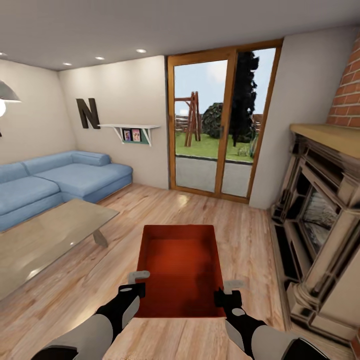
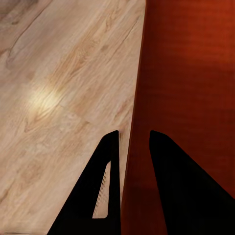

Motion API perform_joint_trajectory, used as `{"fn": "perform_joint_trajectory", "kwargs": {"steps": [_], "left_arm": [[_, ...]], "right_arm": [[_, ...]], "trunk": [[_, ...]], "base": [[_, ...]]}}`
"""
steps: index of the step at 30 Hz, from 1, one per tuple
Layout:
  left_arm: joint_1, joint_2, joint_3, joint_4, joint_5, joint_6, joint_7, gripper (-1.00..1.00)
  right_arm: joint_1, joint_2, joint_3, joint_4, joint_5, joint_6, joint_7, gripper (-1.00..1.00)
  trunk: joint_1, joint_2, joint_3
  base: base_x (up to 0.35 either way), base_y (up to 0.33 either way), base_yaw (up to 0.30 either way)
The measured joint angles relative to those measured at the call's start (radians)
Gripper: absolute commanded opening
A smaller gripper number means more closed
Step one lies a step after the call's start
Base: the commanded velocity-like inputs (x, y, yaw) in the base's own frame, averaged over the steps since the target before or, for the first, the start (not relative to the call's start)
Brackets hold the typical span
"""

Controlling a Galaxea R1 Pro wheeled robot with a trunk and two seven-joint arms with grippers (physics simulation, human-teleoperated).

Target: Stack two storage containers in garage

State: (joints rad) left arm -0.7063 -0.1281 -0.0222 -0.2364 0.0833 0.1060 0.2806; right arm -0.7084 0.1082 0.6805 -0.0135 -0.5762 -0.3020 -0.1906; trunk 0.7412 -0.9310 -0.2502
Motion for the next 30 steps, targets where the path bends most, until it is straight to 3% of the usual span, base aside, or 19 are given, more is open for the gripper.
{"fn": "perform_joint_trajectory", "kwargs": {"steps": [30], "left_arm": [[0.0,0.0,0.0,0.0,0.0,0.0,0.0,-1.0]], "right_arm": [[0.0,0.0,0.002,0.0,-0.003,-0.001,0.001,-1.0]], "trunk": [[0.0,0.0,0.012]], "base": [[0.0,0.0,0.3]]}}
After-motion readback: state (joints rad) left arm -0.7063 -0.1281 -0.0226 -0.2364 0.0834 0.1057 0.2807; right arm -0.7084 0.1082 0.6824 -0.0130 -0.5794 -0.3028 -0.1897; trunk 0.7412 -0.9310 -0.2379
